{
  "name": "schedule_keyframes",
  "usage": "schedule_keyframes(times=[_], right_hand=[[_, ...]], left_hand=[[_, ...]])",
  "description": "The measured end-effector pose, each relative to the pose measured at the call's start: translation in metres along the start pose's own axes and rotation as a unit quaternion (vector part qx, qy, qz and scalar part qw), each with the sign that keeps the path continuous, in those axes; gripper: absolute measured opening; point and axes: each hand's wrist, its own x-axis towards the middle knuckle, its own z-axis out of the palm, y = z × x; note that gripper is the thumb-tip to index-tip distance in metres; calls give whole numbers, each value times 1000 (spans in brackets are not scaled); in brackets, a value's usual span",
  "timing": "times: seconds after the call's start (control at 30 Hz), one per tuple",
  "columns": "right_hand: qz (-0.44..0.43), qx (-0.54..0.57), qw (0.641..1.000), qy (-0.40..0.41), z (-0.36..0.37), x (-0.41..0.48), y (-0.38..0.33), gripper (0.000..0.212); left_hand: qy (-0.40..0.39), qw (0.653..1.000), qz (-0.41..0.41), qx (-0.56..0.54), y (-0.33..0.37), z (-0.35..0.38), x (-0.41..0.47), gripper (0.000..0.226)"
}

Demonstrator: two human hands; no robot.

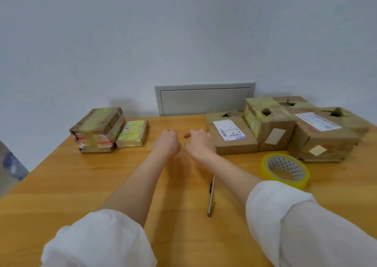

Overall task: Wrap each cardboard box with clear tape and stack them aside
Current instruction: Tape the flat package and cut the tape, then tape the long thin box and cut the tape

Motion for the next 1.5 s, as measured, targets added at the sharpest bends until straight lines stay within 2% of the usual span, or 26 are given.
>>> schedule_keyframes(times=[0.2, 0.37, 0.47, 0.57, 0.67, 0.8, 0.97, 1.1, 1.17, 1.23, 1.33, 1.4, 1.5], right_hand=[[-4, -73, 997, 22, -51, -62, 51, 36], [23, -129, 990, 48, -92, -101, 103, 44], [60, -194, 979, -5, -105, -116, 129, 52], [79, -208, 974, -42, -99, -125, 141, 55], [57, -219, 974, -27, -87, -125, 143, 53], [42, -269, 962, 9, -84, -116, 146, 54], [76, -275, 958, 38, -106, -119, 171, 48], [108, -279, 954, 31, -126, -126, 195, 48], [123, -275, 953, 31, -130, -128, 195, 53], [110, -239, 963, 63, -131, -124, 188, 56], [50, -164, 978, 116, -125, -108, 169, 44], [35, -136, 986, 94, -116, -93, 153, 37], [54, -83, 995, 34, -98, -69, 135, 43]], left_hand=[[-5, 996, 84, -6, 71, 4, -53, 41], [-38, 995, 81, 48, 98, 9, -99, 33], [-79, 992, 58, 76, 100, 16, -118, 30], [-98, 992, 35, 71, 100, 24, -128, 30], [-104, 994, 34, 26, 109, 27, -133, 21], [-140, 986, 28, -89, 130, 32, -134, 14], [-180, 964, 24, -194, 158, 38, -133, 9], [-203, 948, 35, -243, 183, 48, -135, 17], [-196, 943, 44, -267, 191, 50, -136, 13], [-174, 943, 53, -280, 193, 48, -134, 13], [-103, 953, 63, -276, 181, 40, -120, 15], [-51, 965, 61, -250, 166, 34, -106, 21], [0, 975, 32, -218, 144, 28, -87, 33]])
